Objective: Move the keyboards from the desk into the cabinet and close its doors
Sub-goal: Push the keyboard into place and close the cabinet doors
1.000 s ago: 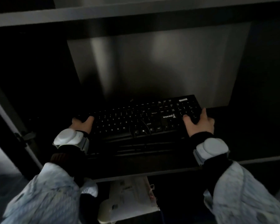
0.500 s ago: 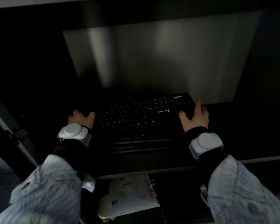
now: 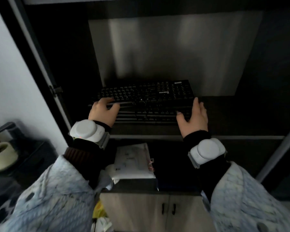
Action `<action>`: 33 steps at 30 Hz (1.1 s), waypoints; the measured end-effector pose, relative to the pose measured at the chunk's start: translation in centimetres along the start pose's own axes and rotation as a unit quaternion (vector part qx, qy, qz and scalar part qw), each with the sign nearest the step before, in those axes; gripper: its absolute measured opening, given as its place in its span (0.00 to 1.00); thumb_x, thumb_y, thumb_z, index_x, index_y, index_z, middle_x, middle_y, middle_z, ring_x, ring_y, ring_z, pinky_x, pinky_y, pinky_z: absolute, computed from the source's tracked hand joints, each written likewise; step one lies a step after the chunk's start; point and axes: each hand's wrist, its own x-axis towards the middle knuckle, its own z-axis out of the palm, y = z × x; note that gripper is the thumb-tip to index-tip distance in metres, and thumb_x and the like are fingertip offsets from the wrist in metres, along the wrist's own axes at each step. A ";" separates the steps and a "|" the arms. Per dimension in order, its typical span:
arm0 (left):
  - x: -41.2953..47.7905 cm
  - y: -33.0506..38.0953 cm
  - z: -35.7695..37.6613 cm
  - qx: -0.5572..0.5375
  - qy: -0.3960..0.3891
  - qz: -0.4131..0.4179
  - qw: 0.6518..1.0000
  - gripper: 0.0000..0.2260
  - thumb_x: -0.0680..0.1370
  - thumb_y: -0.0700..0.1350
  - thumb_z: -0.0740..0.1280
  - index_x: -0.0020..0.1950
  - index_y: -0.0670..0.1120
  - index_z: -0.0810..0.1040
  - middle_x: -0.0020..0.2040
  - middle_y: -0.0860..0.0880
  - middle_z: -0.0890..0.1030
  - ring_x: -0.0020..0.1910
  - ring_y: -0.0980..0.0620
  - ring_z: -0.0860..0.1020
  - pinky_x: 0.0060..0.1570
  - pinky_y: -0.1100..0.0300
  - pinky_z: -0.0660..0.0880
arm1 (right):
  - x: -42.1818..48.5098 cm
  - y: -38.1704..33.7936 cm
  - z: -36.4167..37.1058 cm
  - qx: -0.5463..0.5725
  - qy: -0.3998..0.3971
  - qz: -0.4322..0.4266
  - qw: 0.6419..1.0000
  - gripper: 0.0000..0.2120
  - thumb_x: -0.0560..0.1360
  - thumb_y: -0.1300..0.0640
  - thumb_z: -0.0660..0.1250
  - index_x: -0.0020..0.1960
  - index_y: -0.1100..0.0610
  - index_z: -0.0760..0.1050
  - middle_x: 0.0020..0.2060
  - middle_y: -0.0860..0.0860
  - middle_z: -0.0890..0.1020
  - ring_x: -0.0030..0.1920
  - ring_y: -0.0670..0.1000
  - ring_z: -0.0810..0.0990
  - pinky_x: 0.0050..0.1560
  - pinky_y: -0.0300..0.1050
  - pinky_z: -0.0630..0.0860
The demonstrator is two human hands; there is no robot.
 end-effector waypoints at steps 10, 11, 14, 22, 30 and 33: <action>-22.3 -5.0 -8.6 0.015 0.075 -0.097 0.992 0.16 0.75 0.41 0.60 0.60 0.48 0.80 0.58 0.40 0.80 0.59 0.41 0.77 0.59 0.52 0.71 | -16.3 3.2 -3.9 -0.004 -0.141 0.051 0.989 0.35 0.76 0.52 0.60 0.77 0.58 0.49 0.76 0.59 0.56 0.76 0.58 0.55 0.75 0.50 0.53; -24.7 -5.5 -10.8 0.017 0.108 -0.106 0.988 0.16 0.75 0.40 0.60 0.60 0.48 0.80 0.58 0.40 0.81 0.59 0.41 0.77 0.59 0.52 0.72 | -18.4 2.2 -3.9 0.004 -0.165 0.037 0.986 0.35 0.76 0.52 0.61 0.77 0.59 0.49 0.76 0.60 0.57 0.76 0.59 0.55 0.75 0.51 0.54; -26.6 -6.0 -13.5 0.025 0.195 -0.105 0.975 0.16 0.74 0.38 0.60 0.59 0.45 0.80 0.58 0.39 0.80 0.59 0.41 0.77 0.57 0.54 0.71 | -20.3 0.6 -3.0 0.023 -0.179 0.029 0.983 0.35 0.75 0.52 0.62 0.76 0.59 0.51 0.75 0.60 0.58 0.75 0.58 0.57 0.75 0.51 0.55; -26.8 -7.3 -21.8 -0.040 0.422 -0.229 0.876 0.27 0.74 0.43 0.61 0.73 0.39 0.64 0.71 0.37 0.65 0.71 0.40 0.65 0.68 0.57 0.59 | -24.7 -4.1 -2.1 0.050 -0.187 -0.019 0.981 0.34 0.74 0.54 0.62 0.76 0.59 0.53 0.75 0.60 0.59 0.75 0.58 0.57 0.75 0.51 0.55; -22.7 -9.3 -23.6 -0.055 0.311 -0.284 0.905 0.27 0.74 0.52 0.63 0.67 0.38 0.67 0.68 0.38 0.70 0.66 0.39 0.70 0.66 0.50 0.62 | -26.7 -4.3 -2.4 0.044 -0.156 0.012 0.987 0.33 0.75 0.54 0.62 0.75 0.60 0.54 0.74 0.60 0.62 0.74 0.58 0.59 0.74 0.51 0.57; -23.5 -8.4 -21.8 -0.065 0.317 -0.267 0.908 0.28 0.73 0.50 0.64 0.68 0.37 0.65 0.68 0.38 0.70 0.68 0.41 0.69 0.66 0.52 0.61 | -27.4 -3.4 -2.5 0.036 -0.145 0.034 0.988 0.33 0.75 0.54 0.62 0.75 0.59 0.54 0.74 0.60 0.62 0.74 0.58 0.59 0.74 0.53 0.58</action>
